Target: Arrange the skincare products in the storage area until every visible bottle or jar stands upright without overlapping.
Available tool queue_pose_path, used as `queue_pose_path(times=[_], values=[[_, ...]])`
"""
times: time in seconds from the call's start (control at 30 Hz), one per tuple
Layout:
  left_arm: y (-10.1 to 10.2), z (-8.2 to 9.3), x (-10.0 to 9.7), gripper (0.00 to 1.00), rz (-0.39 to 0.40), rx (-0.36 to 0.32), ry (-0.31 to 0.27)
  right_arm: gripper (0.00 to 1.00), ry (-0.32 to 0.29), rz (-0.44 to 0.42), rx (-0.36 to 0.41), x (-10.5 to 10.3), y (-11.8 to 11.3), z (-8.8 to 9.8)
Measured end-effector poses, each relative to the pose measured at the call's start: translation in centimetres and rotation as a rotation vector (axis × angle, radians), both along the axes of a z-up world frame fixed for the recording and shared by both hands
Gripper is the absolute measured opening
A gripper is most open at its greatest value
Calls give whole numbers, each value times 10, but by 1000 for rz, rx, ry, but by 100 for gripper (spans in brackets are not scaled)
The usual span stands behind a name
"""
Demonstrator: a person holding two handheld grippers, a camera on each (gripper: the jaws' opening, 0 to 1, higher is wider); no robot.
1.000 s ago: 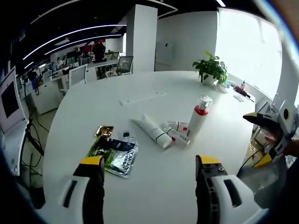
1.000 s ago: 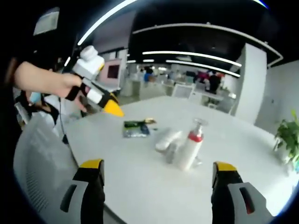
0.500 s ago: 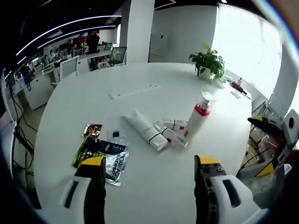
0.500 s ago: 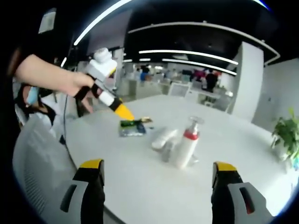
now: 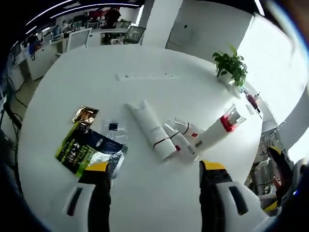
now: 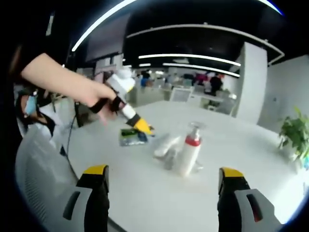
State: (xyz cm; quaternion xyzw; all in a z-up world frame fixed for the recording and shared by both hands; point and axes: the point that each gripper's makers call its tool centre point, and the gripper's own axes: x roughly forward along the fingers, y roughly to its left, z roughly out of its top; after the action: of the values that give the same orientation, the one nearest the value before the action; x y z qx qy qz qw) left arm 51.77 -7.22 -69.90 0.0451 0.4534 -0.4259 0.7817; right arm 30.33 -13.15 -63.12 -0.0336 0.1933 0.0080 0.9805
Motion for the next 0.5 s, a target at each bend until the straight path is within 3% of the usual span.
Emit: queue_pose_path(times=[0.37,0.5], values=[[-27,-16,33,67,52,60,20,96,31,-9,-16,-1,-1,-7],[-37,-27,39,66,71,92,57,95,36,-10,-11,-2,-1,-8]])
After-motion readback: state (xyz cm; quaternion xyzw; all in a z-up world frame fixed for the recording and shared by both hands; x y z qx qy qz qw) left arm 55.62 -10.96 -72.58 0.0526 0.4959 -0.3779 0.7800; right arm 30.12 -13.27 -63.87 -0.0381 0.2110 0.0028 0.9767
